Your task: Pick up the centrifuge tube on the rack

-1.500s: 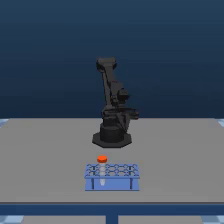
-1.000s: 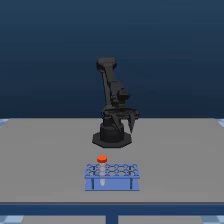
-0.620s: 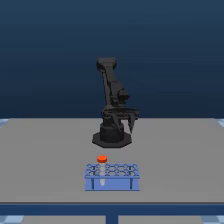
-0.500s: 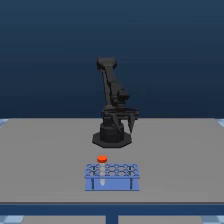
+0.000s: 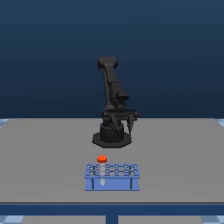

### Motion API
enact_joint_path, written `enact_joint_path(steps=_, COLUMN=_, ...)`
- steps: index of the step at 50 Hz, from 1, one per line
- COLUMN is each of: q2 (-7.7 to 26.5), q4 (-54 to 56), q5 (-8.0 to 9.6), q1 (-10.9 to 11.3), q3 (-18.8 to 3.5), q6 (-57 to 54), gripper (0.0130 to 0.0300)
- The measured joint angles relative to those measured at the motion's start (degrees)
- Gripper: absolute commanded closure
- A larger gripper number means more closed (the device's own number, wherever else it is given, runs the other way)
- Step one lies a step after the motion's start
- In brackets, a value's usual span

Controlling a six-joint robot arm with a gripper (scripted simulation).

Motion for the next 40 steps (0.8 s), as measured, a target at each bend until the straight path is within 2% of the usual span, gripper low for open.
enact_joint_path(steps=21, q2=2.81, q4=-16.71, q5=-1.59, q1=-2.45, q3=-1.29, q6=16.26, gripper=0.013)
enact_joint_path(steps=40, q2=5.78, q4=-25.37, q5=-3.1, q1=-4.81, q3=-2.8, q6=24.97, gripper=0.013)
